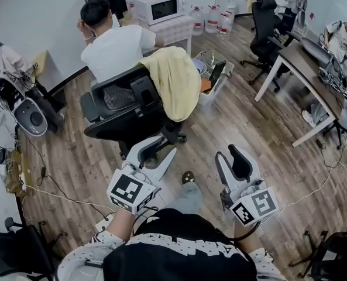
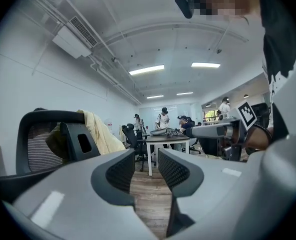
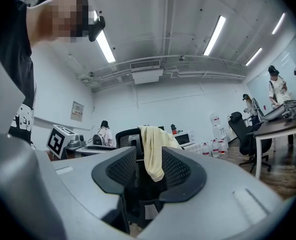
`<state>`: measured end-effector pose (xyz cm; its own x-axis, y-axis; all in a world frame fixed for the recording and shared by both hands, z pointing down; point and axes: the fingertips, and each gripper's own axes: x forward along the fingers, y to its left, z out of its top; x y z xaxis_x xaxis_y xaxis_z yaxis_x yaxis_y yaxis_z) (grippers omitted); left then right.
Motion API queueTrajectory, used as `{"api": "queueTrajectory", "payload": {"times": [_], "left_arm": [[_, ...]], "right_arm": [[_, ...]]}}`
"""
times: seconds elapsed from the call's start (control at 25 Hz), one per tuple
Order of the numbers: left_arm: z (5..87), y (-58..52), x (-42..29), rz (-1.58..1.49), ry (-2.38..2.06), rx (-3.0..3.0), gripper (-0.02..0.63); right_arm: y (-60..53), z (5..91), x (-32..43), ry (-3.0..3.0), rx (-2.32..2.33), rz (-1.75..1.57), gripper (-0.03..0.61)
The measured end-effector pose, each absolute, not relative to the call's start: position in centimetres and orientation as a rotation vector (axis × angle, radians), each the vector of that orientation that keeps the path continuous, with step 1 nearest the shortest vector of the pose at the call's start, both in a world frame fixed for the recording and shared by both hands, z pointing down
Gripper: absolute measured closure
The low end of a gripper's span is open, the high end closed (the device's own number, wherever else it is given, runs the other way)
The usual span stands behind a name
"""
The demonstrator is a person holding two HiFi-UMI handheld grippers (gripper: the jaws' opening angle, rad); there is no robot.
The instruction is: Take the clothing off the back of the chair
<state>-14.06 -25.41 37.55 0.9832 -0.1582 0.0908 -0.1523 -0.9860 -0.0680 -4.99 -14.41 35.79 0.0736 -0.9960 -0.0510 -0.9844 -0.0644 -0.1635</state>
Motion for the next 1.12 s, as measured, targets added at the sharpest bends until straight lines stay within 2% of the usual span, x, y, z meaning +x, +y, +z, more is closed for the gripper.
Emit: {"api": "queueTrajectory", "payload": {"times": [0.6, 1.12], "left_arm": [[37.9, -30.8, -8.6, -0.154, 0.416, -3.048, 0.459], [37.3, -34.0, -5.5, -0.18, 0.646, -2.995, 0.402]], "right_arm": [[-20.9, 35.0, 1.0, 2.18, -2.132, -0.077, 0.379], [-27.3, 35.1, 4.0, 2.337, -2.081, -0.125, 0.35]]}}
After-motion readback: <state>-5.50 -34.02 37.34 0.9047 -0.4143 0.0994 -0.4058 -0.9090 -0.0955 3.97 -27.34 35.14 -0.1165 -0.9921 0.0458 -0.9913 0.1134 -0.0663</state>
